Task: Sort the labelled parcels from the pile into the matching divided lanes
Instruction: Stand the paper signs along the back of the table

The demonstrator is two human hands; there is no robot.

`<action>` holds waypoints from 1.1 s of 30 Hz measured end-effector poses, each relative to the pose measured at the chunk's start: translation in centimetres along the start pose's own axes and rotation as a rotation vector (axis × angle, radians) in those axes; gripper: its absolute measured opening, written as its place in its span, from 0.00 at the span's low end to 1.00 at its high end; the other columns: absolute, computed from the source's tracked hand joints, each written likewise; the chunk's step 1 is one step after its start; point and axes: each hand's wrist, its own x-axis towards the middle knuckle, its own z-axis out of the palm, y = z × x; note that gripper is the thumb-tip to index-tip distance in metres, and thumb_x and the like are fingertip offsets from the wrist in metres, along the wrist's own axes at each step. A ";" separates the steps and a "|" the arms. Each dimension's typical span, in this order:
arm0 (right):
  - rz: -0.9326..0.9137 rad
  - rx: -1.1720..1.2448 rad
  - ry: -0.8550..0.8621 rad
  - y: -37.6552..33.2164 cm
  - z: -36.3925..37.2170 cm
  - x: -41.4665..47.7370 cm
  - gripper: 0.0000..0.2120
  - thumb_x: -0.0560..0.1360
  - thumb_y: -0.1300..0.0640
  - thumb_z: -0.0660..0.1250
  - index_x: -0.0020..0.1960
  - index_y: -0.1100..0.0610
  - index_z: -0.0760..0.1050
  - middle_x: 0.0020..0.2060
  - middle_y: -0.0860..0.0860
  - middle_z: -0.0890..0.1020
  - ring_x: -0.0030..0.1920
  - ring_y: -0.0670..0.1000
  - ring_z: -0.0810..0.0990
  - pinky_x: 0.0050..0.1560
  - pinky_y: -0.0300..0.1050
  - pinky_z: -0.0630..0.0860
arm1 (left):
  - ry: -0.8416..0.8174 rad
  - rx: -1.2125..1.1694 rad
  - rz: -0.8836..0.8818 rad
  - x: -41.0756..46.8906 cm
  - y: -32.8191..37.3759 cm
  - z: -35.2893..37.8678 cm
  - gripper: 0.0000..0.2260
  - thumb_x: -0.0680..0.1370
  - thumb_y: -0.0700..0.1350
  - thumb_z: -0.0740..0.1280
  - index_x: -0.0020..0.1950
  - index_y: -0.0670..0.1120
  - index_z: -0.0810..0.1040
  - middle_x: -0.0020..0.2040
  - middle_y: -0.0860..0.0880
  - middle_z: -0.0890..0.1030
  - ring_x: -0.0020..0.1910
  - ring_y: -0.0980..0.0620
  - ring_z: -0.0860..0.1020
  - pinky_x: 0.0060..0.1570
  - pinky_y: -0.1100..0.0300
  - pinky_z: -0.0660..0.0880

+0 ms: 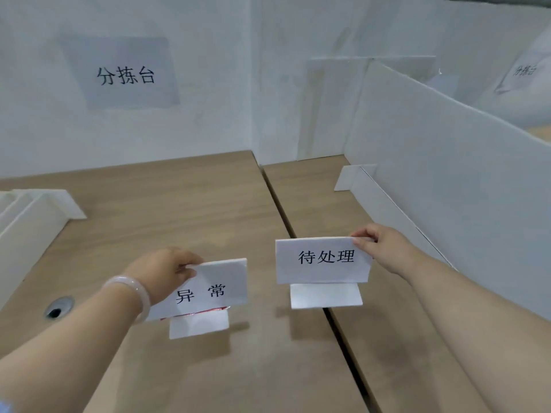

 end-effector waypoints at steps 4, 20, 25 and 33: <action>-0.009 -0.001 0.025 0.9 -1.2 8.4 0.03 0.79 0.58 0.66 0.52 0.53 0.77 0.49 0.50 0.79 0.50 0.48 0.75 0.39 0.29 0.68 | -0.014 -0.058 0.010 6.9 0.4 0.9 0.11 0.80 0.46 0.65 0.58 0.61 0.79 0.56 0.57 0.78 0.51 0.57 0.75 0.50 0.62 0.67; -0.042 0.032 0.063 6.2 1.3 31.7 0.05 0.79 0.57 0.64 0.50 0.48 0.75 0.52 0.47 0.79 0.55 0.48 0.75 0.54 0.41 0.68 | 0.140 -0.065 0.017 25.2 -2.2 6.8 0.30 0.75 0.43 0.71 0.47 0.83 0.68 0.42 0.67 0.78 0.43 0.59 0.78 0.42 0.54 0.75; -0.060 0.035 0.050 6.8 2.4 34.0 0.04 0.80 0.57 0.63 0.51 0.49 0.75 0.53 0.47 0.78 0.54 0.47 0.74 0.52 0.39 0.66 | 0.225 -0.054 0.042 27.4 -3.9 7.9 0.33 0.74 0.40 0.73 0.52 0.81 0.69 0.52 0.72 0.74 0.43 0.57 0.78 0.40 0.50 0.77; -0.041 0.040 0.057 6.4 3.4 36.1 0.05 0.81 0.57 0.62 0.53 0.51 0.75 0.54 0.49 0.79 0.52 0.49 0.75 0.50 0.40 0.67 | 0.268 -0.046 0.072 27.6 -4.0 6.7 0.23 0.76 0.47 0.67 0.54 0.79 0.70 0.44 0.68 0.78 0.43 0.55 0.78 0.41 0.50 0.76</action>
